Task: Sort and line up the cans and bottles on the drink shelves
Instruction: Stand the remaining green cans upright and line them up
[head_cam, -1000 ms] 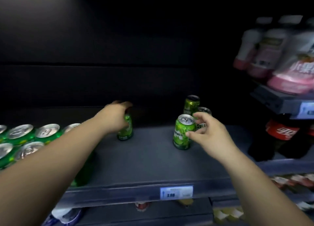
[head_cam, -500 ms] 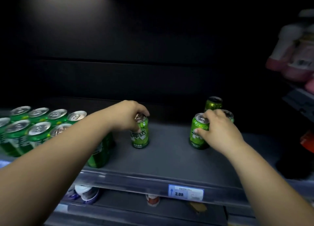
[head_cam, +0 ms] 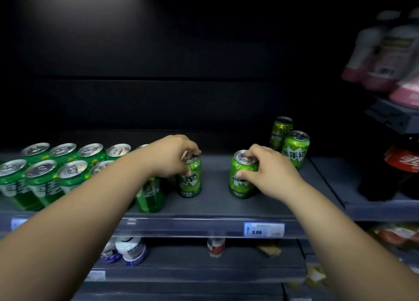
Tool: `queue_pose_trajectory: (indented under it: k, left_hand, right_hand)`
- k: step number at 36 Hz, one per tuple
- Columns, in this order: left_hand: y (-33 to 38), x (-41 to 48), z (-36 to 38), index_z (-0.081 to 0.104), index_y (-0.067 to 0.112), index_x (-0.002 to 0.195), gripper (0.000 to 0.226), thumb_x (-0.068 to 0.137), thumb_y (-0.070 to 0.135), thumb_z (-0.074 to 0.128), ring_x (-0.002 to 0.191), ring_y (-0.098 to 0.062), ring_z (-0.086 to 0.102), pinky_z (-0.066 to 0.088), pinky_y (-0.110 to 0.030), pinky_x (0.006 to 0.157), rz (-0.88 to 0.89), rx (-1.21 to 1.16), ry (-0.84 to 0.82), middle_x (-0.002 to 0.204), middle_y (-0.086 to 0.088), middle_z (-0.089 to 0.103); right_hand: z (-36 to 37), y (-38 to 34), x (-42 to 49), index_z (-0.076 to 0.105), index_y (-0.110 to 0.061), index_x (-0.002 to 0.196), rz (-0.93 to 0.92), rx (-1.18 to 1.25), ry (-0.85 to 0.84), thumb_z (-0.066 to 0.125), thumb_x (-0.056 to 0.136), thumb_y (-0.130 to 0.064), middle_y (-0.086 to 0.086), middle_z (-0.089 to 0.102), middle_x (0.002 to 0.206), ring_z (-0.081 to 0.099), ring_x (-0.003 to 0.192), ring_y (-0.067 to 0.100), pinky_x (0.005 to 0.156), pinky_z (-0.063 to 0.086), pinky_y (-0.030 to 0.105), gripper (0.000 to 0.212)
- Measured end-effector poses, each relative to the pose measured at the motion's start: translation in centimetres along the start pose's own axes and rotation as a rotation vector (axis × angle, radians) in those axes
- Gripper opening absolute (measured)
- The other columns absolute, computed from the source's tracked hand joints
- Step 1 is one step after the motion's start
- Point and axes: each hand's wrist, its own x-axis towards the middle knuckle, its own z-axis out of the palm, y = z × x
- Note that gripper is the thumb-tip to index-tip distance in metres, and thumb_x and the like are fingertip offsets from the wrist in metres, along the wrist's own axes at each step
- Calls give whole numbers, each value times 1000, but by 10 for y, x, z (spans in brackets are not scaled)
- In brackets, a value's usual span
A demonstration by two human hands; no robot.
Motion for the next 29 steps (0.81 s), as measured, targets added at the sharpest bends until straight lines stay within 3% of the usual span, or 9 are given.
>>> queue_pose_trajectory:
  k: [6, 10, 14, 19, 24, 29]
  left_hand:
    - [-9, -20, -2, 60, 27, 133, 63, 75, 30, 84, 117, -17, 55, 45, -32, 100, 30, 18, -5, 125, 4, 57]
    - [-5, -29, 3, 54, 28, 139, 63, 81, 37, 78, 122, -20, 54, 40, -25, 90, 49, 69, 53, 131, 1, 53]
    - [6, -29, 15, 53, 29, 139, 62, 82, 37, 77, 119, -28, 55, 46, -39, 100, 74, 22, 85, 132, -4, 51]
    - [17, -28, 32, 51, 27, 141, 58, 87, 29, 71, 128, -29, 47, 41, -43, 107, 122, -42, 134, 138, -4, 49]
    - [14, -40, 47, 37, 25, 150, 72, 87, 24, 72, 131, -23, 45, 36, -32, 110, 78, -281, 268, 144, -3, 42]
    - [20, -53, 74, 16, 27, 156, 97, 83, 23, 78, 140, -20, 36, 29, -26, 108, -69, -595, 322, 154, -3, 31]
  right_hand:
    - [9, -31, -14, 50, -29, 103, 20, -35, 0, 73, 80, -57, -7, 58, 110, 59, 99, 23, 80, 49, 37, 43]
    - [13, -40, -20, 50, -29, 105, 85, -15, 36, 74, 80, -57, -6, 55, 109, 58, 99, 23, 79, 50, 38, 44]
    - [24, -47, -26, 53, -25, 113, 153, 84, 104, 76, 80, -53, -4, 52, 115, 54, 109, 22, 84, 50, 39, 50]
    - [36, -52, -37, 48, -25, 122, 183, 159, 116, 78, 81, -45, -3, 48, 127, 50, 116, 21, 93, 48, 40, 54]
    - [47, -47, -48, 29, -36, 145, 208, 339, 53, 70, 91, -20, 1, 44, 145, 53, 118, 17, 94, 49, 32, 69]
    - [55, -45, -52, 12, -44, 153, 208, 337, 98, 71, 91, -25, -2, 45, 149, 53, 124, 16, 96, 48, 31, 87]
